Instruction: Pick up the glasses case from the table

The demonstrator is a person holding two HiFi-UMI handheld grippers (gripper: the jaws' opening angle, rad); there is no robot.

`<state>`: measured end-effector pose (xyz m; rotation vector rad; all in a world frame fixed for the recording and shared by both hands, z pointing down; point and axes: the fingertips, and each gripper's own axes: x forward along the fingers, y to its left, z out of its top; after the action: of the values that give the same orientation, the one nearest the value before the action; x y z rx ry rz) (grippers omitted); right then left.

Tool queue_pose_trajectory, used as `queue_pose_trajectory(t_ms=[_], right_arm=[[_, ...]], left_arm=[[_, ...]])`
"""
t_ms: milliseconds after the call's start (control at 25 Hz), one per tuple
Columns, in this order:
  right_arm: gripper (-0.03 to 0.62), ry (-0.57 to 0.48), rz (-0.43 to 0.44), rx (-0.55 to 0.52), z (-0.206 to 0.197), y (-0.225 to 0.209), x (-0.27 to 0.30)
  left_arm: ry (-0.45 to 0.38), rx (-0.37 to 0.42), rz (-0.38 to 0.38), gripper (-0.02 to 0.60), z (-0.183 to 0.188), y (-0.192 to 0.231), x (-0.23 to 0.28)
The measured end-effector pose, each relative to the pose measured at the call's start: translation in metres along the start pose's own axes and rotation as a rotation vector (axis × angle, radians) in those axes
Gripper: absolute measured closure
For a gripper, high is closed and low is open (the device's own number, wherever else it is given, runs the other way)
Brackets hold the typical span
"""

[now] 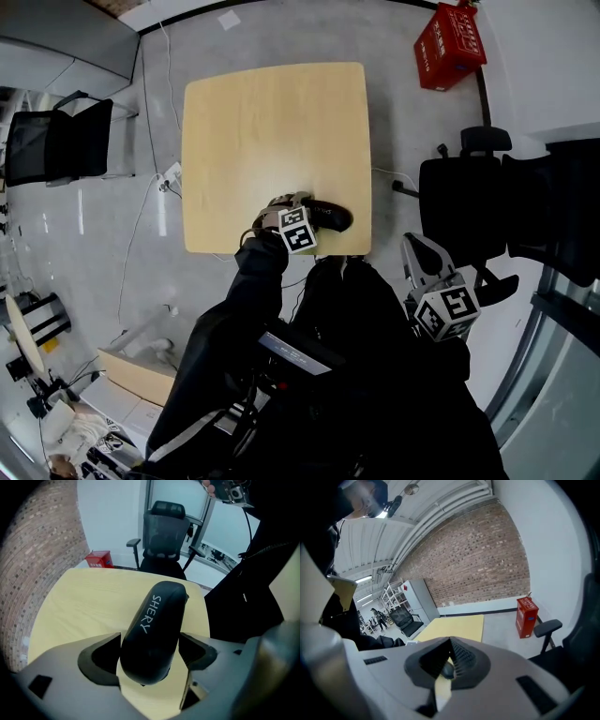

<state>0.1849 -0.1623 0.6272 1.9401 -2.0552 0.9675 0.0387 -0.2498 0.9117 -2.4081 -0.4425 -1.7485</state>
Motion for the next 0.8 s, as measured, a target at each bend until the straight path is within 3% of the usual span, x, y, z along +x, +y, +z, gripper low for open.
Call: queue_pose_trajectory(t_ms=[160,320,520,800], right_arm=[[0.591,0.0,-0.01,-0.001,-0.004,-0.005,-0.005],[0.589,0.0,-0.006,-0.001,-0.003,-0.003,-0.006],[0.589,-0.003,0.024,-0.014,-0.001,0.005,-0.008],[0.589,-0.032,0.097,-0.039,0.008,0.026,-0.006]], left_arm=[[0.009,-0.005,-0.023,0.213,0.0,-0.003,0.01],[-0.033,-0.087,-0.019,0.213,0.006,-0.002,0.009],[-0.174,-0.29,0.026,0.215,0.013,-0.006,-0.016],[-0.487,-0.612,0.156,0.215,0.027,0.01,-0.095]])
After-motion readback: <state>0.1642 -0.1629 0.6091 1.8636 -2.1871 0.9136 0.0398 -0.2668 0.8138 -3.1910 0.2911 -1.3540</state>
